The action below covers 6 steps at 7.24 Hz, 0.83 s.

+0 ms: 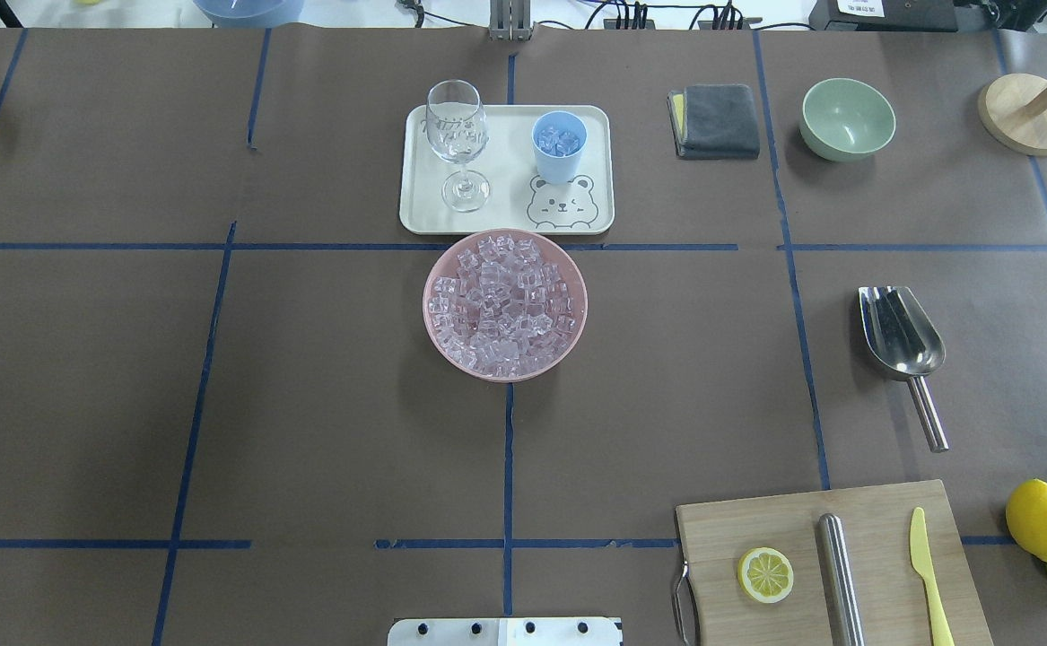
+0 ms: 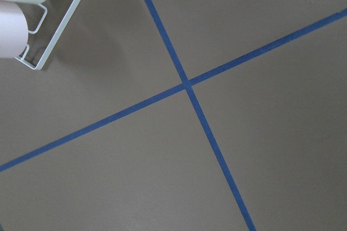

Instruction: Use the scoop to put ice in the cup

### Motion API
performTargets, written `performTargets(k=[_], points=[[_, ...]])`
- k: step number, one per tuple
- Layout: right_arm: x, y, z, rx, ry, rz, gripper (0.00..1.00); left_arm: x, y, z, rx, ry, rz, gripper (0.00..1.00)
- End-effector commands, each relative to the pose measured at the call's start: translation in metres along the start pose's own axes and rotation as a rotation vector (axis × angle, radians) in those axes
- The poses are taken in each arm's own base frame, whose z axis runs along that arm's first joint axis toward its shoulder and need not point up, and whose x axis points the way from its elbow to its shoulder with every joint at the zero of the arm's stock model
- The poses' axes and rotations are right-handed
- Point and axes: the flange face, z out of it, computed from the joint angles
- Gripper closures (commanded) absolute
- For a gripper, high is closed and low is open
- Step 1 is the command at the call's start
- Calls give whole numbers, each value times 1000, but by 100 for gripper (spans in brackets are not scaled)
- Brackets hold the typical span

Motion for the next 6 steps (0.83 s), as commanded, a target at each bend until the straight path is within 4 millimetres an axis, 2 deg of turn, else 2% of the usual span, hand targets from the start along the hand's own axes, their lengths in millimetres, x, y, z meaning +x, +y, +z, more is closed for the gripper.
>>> performTargets(k=[1, 3, 6], points=[[1, 2, -3, -1, -46, 27, 0, -3, 2, 18, -3, 111, -123, 0], [16, 10, -12, -5, -79, 86, 0, 3, -5, 15, 10, 156, -262, 0], [29, 13, -15, -14, -78, 127, 0, 1, -2, 18, 0, 157, -309, 0]])
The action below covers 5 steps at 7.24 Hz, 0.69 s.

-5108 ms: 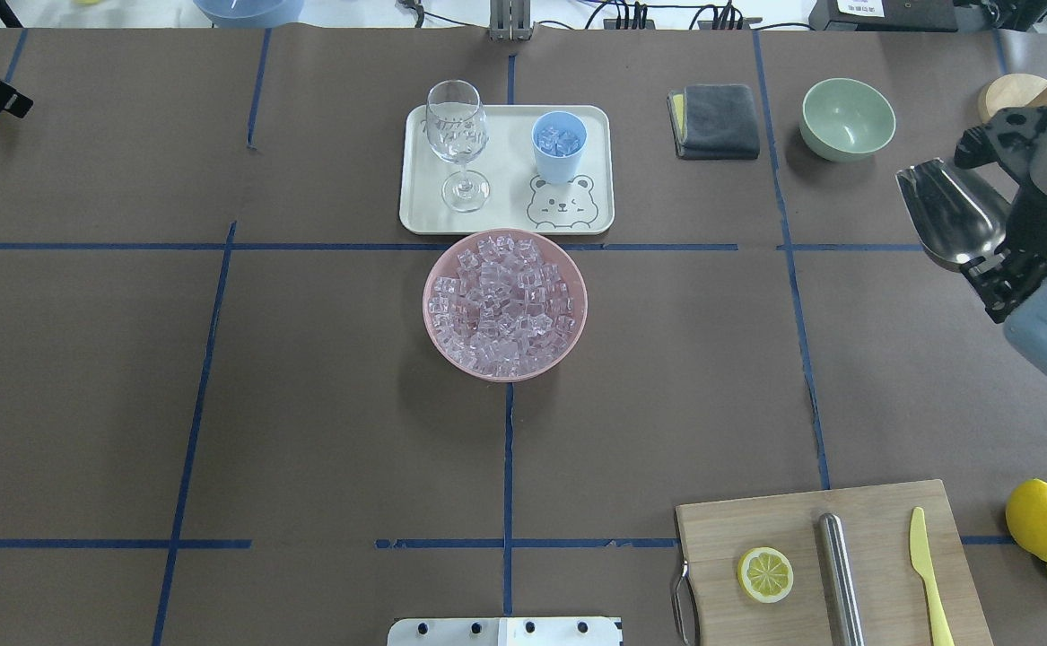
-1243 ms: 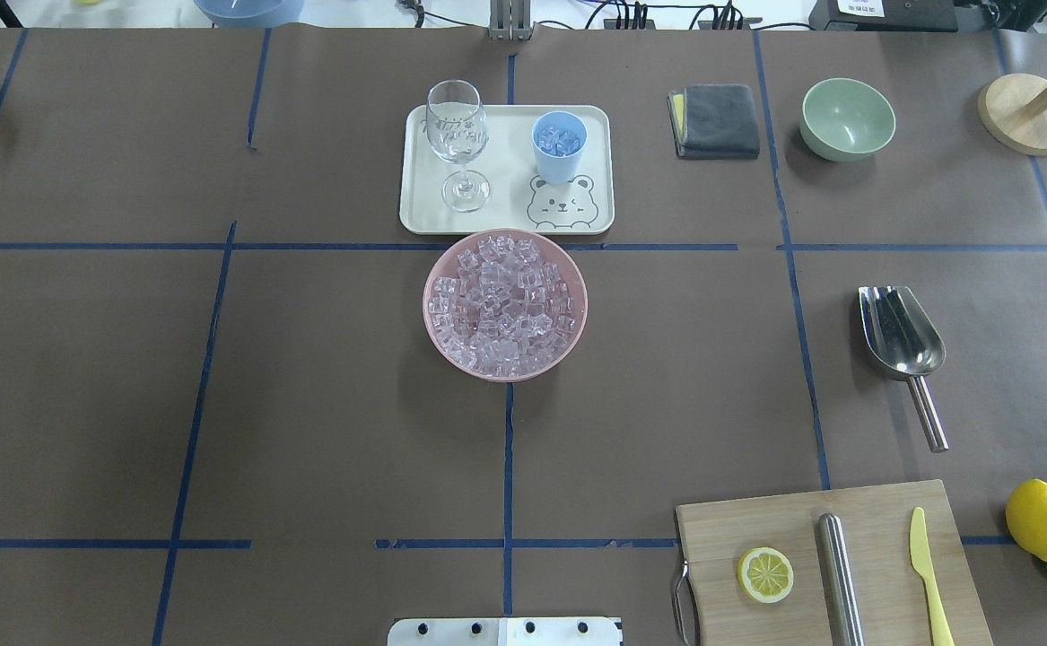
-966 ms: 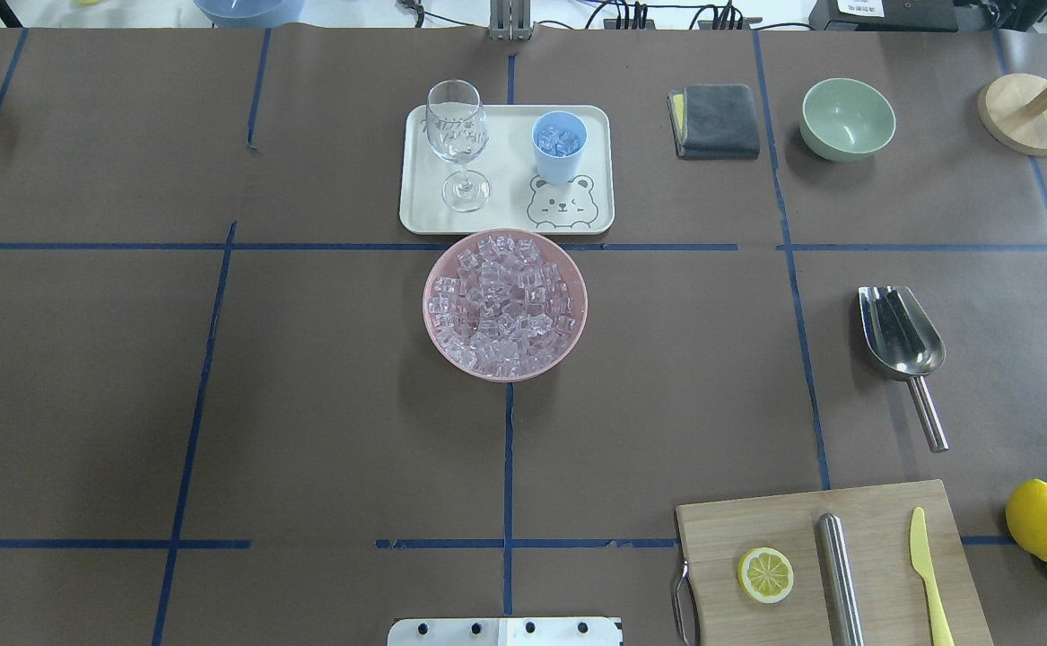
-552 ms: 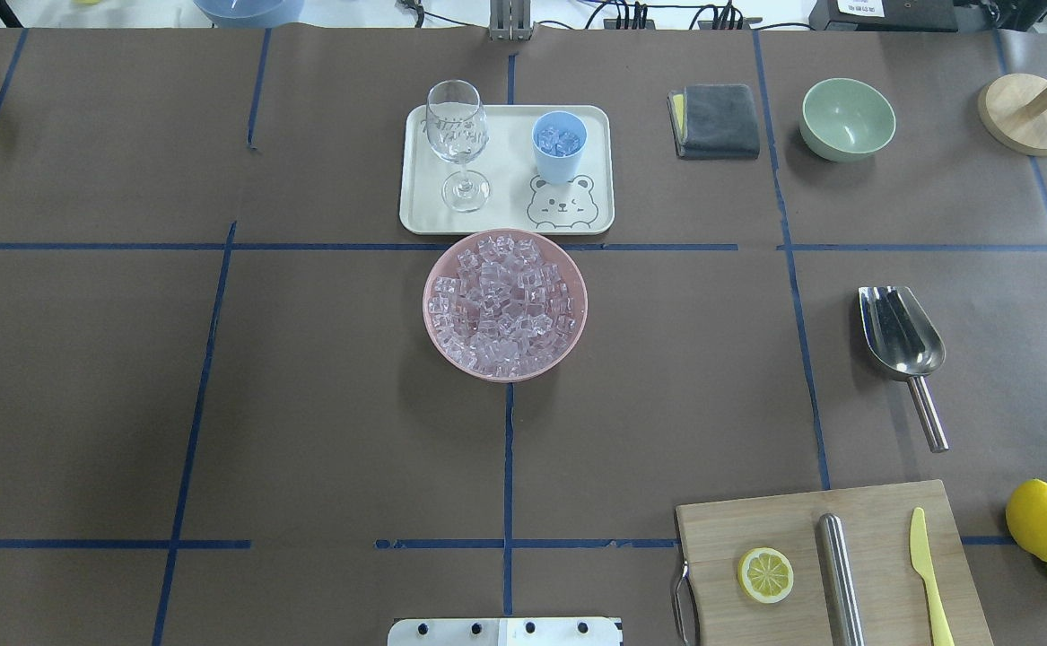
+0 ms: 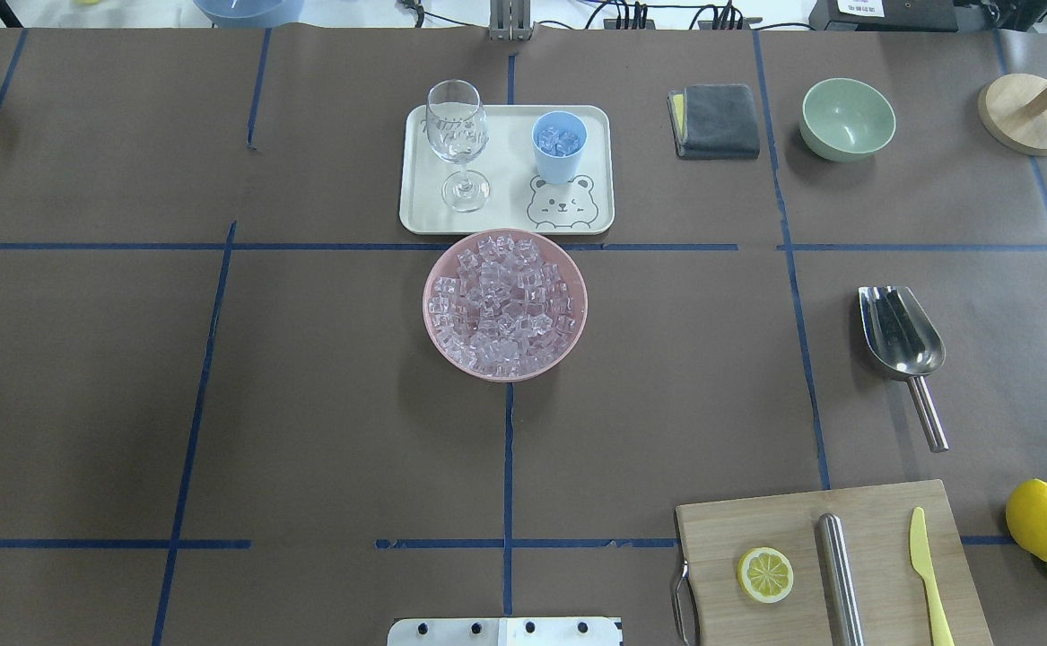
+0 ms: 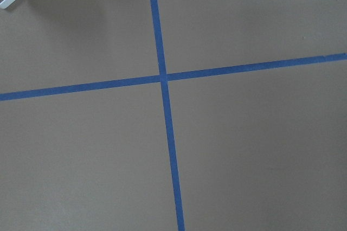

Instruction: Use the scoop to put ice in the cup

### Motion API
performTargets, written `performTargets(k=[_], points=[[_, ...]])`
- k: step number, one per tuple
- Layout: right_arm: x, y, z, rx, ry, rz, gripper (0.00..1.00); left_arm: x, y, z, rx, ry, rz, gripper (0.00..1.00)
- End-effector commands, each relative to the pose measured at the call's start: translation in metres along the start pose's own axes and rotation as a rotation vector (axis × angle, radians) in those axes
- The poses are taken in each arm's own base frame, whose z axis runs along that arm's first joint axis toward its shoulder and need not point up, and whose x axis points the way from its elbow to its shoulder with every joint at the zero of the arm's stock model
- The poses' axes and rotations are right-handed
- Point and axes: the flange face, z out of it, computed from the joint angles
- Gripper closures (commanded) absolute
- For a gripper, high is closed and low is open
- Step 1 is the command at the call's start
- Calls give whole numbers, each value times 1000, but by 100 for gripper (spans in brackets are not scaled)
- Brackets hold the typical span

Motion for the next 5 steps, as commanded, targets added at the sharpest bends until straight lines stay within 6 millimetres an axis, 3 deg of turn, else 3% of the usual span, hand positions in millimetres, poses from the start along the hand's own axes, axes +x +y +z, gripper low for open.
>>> performTargets(k=[1, 5], points=[[11, 3, 1, -5, 0, 26, 0, -6, 1, 5, -11, 1, -38, 0], [25, 5, 8, -18, -7, 43, 0, -20, 3, 15, -10, -8, -33, 0]])
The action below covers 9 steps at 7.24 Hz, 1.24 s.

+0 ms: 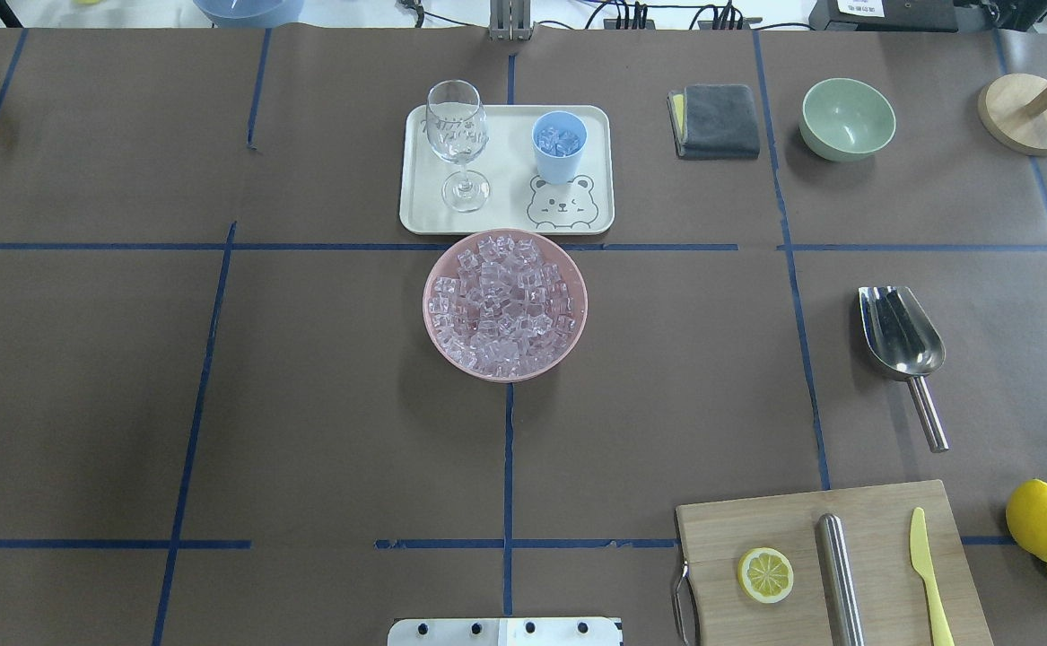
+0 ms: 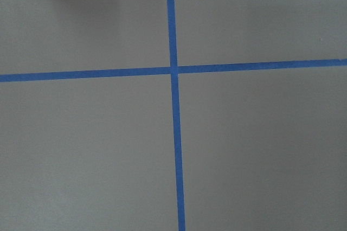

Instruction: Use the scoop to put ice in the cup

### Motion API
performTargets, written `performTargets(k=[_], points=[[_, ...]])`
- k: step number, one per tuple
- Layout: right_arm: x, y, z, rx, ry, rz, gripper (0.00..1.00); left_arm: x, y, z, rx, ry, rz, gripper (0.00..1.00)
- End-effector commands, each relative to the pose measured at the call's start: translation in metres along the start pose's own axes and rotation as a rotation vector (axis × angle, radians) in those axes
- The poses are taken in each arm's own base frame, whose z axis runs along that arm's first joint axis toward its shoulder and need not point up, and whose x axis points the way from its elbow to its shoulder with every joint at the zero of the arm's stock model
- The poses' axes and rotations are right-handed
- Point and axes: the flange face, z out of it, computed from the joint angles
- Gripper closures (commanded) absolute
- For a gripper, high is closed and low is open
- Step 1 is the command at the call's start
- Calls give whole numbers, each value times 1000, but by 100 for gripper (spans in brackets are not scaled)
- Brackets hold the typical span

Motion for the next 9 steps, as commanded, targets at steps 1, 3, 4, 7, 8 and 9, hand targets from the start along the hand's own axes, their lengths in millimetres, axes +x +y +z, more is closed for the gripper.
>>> performTargets(k=[1, 3, 4, 7, 8, 9], points=[[3, 1, 0, 0, -4, 5, 0, -12, 6, 9, 18, -6, 28, 0], [4, 0, -2, 5, -2, 6, 0, -14, 8, 10, 24, -7, 24, 0], [4, 0, -2, 5, -2, 6, 0, -13, 8, 9, 27, -7, 22, 0], [4, 0, -10, 25, 10, 0, 0, -12, 8, 8, 29, -7, 22, 0], [9, 2, -6, 18, 6, 8, 0, -12, 8, 8, 29, -7, 22, 0], [14, 8, -4, 13, 1, 20, 0, -12, 8, 8, 29, -7, 22, 0]])
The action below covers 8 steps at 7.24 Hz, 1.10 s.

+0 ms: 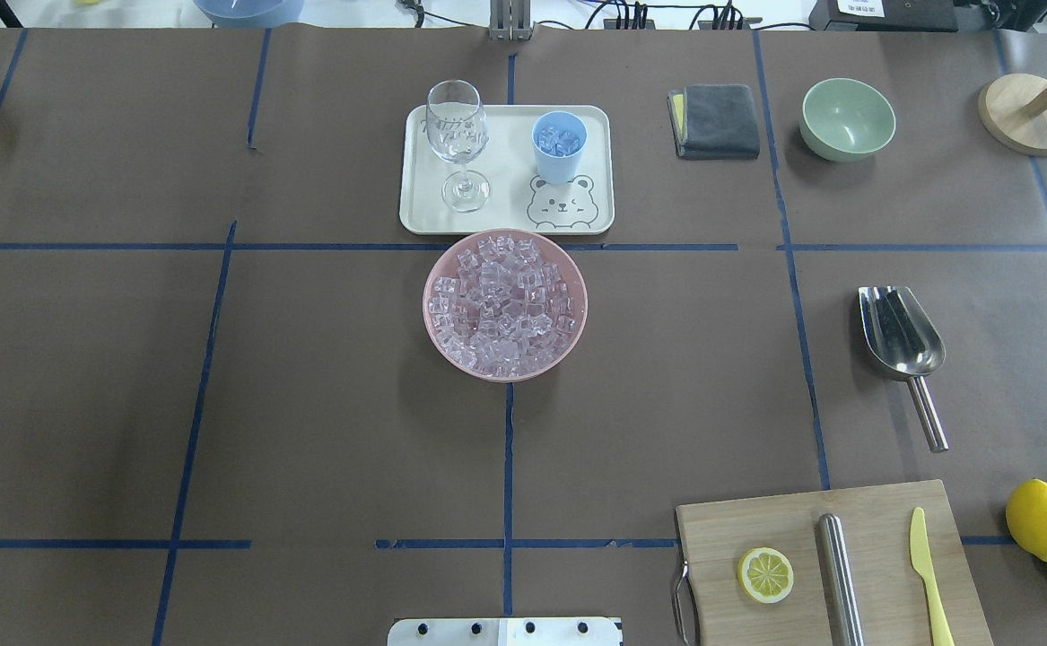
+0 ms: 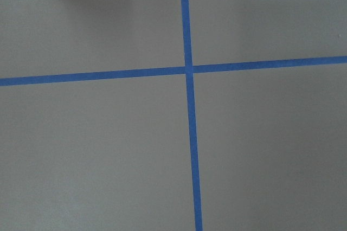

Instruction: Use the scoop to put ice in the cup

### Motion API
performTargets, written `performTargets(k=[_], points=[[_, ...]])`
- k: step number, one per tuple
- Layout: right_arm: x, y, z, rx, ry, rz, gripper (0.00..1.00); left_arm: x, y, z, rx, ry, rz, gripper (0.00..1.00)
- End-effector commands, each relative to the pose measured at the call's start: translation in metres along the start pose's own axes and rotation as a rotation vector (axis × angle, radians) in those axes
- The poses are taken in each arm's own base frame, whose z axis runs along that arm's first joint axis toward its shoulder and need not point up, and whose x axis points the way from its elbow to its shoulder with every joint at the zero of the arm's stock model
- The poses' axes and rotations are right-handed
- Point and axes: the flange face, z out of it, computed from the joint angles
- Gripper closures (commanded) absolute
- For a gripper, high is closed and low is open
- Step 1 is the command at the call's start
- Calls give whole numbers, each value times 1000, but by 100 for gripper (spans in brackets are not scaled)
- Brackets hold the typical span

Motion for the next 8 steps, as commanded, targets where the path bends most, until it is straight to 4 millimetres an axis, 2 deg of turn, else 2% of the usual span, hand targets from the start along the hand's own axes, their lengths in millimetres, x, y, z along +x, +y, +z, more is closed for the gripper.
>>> performTargets(k=[1, 7, 8], points=[[8, 7, 1, 0, -4, 15, 0, 0, 0, 0, -1, 0, -1, 0], [6, 6, -5, 13, -6, 12, 0, 1, -3, -4, 7, -1, 3, 0], [12, 8, -12, 25, -10, 25, 0, 1, -3, -4, 7, -1, 3, 0]])
